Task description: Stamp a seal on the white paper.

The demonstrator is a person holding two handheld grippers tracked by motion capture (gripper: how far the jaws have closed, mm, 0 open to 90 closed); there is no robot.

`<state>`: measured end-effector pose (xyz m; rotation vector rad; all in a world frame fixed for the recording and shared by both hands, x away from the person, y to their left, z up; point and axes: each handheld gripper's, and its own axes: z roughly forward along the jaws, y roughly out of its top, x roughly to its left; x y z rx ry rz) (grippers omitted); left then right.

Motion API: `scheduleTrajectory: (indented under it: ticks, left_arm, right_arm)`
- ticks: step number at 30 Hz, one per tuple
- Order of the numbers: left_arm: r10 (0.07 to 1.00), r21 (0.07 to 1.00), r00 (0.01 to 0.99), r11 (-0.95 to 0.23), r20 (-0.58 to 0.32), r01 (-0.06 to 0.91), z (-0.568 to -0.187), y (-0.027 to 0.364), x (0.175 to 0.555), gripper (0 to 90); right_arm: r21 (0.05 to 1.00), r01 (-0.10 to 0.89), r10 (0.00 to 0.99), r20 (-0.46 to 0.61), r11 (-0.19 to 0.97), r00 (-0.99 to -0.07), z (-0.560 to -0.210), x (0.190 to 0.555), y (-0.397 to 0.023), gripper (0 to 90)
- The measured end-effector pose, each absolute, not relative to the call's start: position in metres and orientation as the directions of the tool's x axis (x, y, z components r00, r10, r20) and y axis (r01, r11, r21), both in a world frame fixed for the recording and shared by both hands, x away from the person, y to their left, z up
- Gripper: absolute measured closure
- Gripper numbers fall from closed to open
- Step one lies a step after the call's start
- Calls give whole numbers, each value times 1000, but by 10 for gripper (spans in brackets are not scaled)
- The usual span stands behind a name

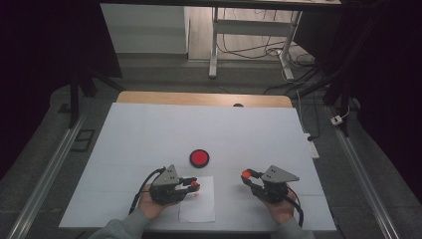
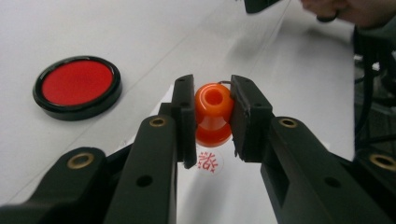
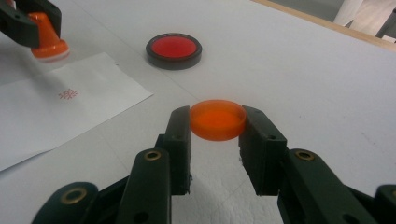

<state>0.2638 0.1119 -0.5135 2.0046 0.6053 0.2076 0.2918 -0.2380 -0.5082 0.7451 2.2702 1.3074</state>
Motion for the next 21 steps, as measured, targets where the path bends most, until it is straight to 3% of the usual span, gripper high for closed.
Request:
scheduleTrajectory:
  ticks: [21]
  left_arm:
    - [553, 894, 816, -264, -167, 361, -481, 138, 278, 723]
  right_arm:
    - [875, 241, 631, -90, 419, -771, -507, 292, -237, 643]
